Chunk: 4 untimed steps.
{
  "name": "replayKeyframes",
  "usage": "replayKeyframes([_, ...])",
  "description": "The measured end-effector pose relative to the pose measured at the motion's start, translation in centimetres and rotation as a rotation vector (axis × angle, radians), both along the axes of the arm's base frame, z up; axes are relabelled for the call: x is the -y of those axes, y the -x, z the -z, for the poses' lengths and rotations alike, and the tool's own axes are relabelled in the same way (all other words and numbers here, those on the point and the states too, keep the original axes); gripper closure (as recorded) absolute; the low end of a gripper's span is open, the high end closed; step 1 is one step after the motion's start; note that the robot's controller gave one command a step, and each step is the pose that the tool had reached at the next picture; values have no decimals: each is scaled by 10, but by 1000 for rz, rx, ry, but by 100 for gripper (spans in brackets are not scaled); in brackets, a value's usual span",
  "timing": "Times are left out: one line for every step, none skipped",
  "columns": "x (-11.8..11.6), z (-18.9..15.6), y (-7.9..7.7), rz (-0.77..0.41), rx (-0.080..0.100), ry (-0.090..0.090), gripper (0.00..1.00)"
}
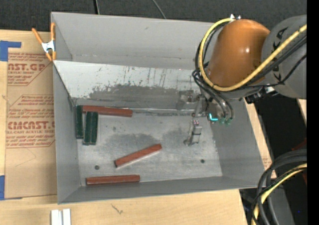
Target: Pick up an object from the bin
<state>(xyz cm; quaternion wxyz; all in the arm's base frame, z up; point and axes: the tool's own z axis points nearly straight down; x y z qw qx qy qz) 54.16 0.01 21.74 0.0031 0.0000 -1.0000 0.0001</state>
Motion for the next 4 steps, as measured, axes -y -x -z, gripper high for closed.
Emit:
replayKeyframes([0,-4,-2,0,8,0,0])
replayKeyframes([-22,44,-5,-41,16,1,0])
replayKeyframes([-35,104,-5,-88,12,-1,0])
replayKeyframes([-53,146,18,-330,10,-1,100])
